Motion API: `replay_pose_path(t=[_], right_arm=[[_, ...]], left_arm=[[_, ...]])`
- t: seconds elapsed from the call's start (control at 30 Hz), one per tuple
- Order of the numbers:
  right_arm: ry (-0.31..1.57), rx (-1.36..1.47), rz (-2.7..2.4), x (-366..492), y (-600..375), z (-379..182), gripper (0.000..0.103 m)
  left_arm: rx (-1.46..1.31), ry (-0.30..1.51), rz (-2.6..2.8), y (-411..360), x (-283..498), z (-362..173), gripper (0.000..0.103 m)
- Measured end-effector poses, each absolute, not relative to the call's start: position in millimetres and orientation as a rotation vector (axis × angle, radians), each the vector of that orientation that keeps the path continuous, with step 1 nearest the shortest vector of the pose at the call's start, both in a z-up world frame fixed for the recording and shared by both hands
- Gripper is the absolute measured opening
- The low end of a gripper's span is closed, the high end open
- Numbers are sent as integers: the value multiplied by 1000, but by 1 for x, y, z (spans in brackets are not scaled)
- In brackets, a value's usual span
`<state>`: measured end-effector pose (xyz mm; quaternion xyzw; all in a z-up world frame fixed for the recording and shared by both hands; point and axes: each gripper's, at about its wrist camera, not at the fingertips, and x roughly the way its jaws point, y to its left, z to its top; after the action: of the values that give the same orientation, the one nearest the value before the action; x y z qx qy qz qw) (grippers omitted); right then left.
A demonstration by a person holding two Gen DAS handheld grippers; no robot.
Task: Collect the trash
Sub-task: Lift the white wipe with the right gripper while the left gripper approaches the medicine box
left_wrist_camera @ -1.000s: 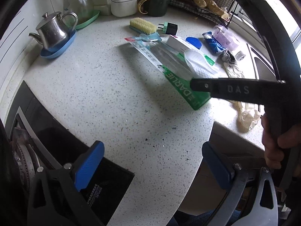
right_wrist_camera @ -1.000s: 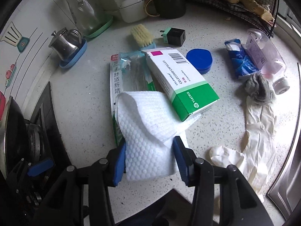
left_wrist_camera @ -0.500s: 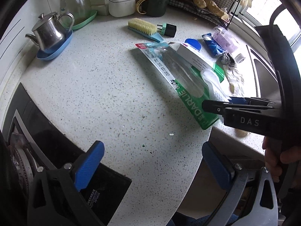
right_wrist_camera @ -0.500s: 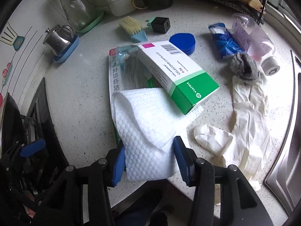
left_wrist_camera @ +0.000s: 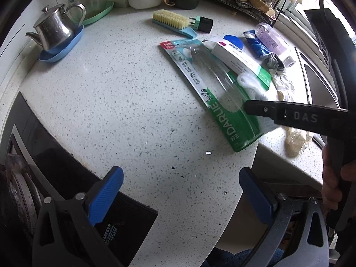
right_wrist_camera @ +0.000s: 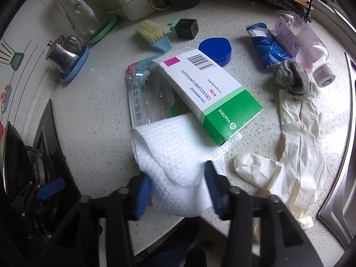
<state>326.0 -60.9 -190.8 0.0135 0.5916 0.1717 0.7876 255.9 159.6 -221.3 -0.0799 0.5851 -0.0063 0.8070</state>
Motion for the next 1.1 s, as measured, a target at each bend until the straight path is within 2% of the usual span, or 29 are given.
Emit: replay_pose_path(t=[0.03, 0.1, 0.4, 0.73, 1.1], right_arm=[[1276, 26, 365, 327, -61, -191, 8], [1261, 28, 362, 327, -66, -190, 5], [1116, 31, 339, 315, -90, -143, 5], [1046, 116, 212, 299, -158, -107, 4], [1072, 196, 45, 280, -223, -109, 5]], left_arm=[[-169, 1252, -15, 159, 257, -221, 103], [-176, 1256, -21, 158, 259, -220, 103], [-211, 1241, -61, 146, 287, -207, 103], [-189, 1231, -120, 115, 340, -193, 103], [301, 1167, -348, 55, 409, -201, 103]])
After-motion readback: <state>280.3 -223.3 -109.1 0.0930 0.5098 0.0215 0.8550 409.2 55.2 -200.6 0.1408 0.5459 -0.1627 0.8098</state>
